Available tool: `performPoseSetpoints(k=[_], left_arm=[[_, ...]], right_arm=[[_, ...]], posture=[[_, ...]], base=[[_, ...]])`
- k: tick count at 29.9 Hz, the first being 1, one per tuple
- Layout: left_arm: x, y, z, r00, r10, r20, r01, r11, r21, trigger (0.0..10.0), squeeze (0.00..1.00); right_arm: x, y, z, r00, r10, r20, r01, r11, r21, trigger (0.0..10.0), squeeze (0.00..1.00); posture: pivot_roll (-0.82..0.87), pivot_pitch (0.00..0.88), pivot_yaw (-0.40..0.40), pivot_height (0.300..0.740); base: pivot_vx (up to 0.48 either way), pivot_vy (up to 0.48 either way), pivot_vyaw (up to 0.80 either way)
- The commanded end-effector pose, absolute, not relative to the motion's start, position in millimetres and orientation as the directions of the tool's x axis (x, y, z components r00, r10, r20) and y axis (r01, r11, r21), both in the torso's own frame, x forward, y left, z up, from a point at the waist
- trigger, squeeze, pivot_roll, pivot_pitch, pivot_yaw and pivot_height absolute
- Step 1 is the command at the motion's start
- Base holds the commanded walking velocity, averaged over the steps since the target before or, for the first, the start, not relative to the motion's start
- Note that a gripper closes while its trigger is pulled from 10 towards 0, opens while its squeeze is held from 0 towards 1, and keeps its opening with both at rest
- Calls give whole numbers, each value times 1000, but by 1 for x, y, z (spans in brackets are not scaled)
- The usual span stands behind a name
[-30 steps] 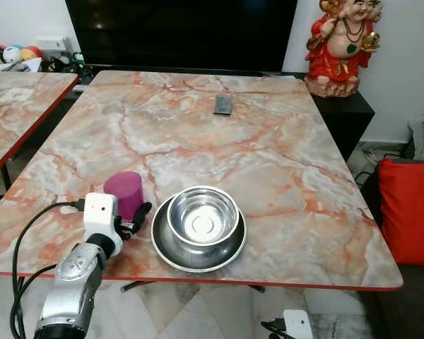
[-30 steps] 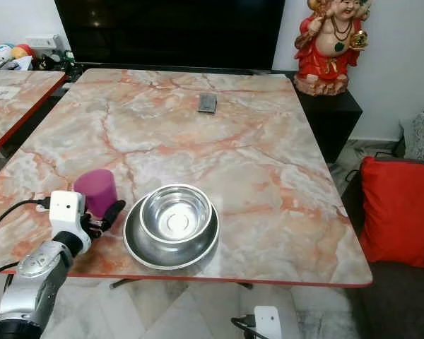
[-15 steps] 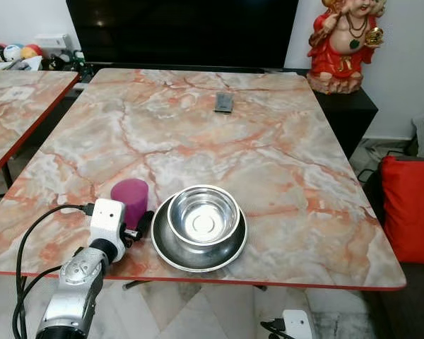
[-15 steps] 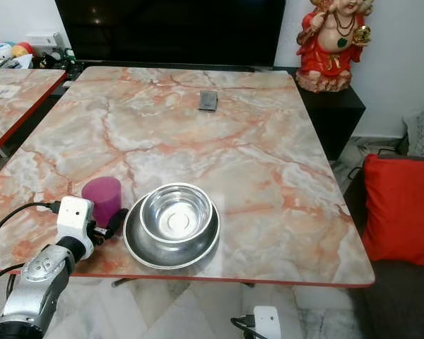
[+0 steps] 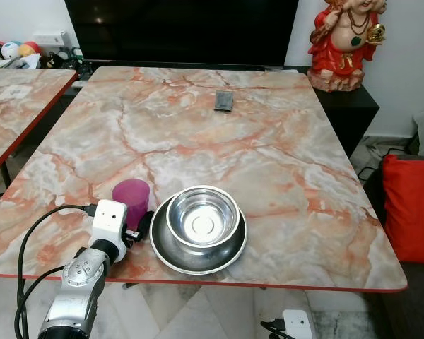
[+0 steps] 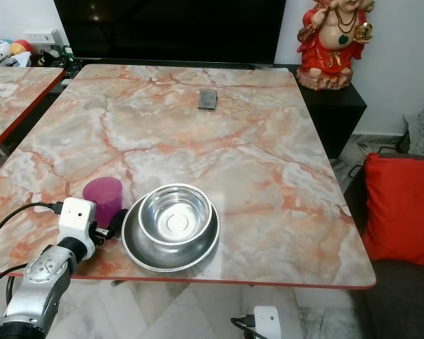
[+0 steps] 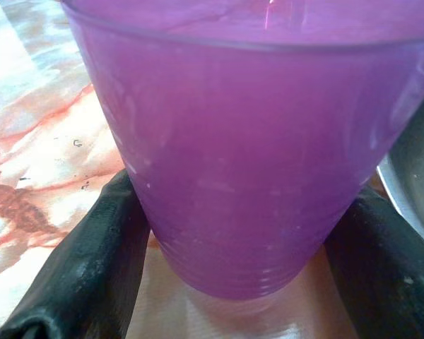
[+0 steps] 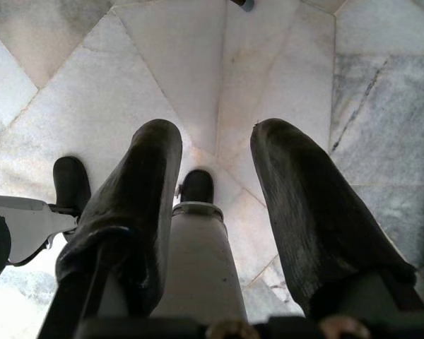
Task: Setting the table
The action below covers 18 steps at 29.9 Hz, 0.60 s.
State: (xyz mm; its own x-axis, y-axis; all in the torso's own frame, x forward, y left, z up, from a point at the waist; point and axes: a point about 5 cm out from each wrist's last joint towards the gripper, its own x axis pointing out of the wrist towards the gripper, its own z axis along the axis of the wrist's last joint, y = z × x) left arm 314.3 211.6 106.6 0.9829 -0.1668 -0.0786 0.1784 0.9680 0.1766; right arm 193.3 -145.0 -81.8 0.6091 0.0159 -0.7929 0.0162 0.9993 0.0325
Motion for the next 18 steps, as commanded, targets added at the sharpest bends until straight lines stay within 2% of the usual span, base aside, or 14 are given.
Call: performPoseSetpoints(k=[1, 2, 3, 7, 8, 15, 17, 18], left_arm=[[310, 212, 94, 978, -160, -133, 183, 967, 177, 10000, 294], [310, 212, 94, 978, -160, -133, 183, 967, 177, 10000, 294], [310, 212, 94, 979, -157, -133, 179, 968, 176, 10000, 486], [310, 213, 94, 980, -150, -130, 172, 969, 175, 10000, 486], [310, 213, 94, 981, -147, -128, 169, 970, 175, 10000, 541], [309, 214, 95, 982, -143, -121, 163, 971, 173, 10000, 545], [308, 214, 96, 982, -143, -119, 163, 972, 172, 10000, 671], [308, 214, 96, 982, -143, -119, 163, 971, 173, 10000, 682]], right_arm=[[189, -145, -84, 594, 14, -804, 21, 999, 33, 10000, 0], [189, -145, -84, 594, 14, -804, 21, 999, 33, 10000, 0], [189, -146, -84, 594, 14, -804, 20, 999, 33, 10000, 0], [189, -146, -84, 595, 15, -804, 19, 999, 33, 10000, 0], [189, -146, -84, 595, 15, -804, 19, 999, 33, 10000, 0], [189, -146, -84, 595, 13, -804, 19, 999, 31, 10000, 0], [189, -146, -84, 595, 14, -804, 18, 999, 31, 10000, 0], [189, -146, -84, 595, 14, -804, 18, 999, 31, 10000, 0]], posture=[[41, 120, -18, 740], [41, 120, -18, 740], [42, 120, -20, 740], [42, 120, -20, 740], [42, 120, -20, 740], [41, 120, -22, 740], [41, 119, -22, 740], [41, 119, -22, 740]], base=[[0, 0, 0], [0, 0, 0], [0, 0, 0], [0, 0, 0], [0, 0, 0], [0, 0, 0], [0, 0, 0], [0, 0, 0]])
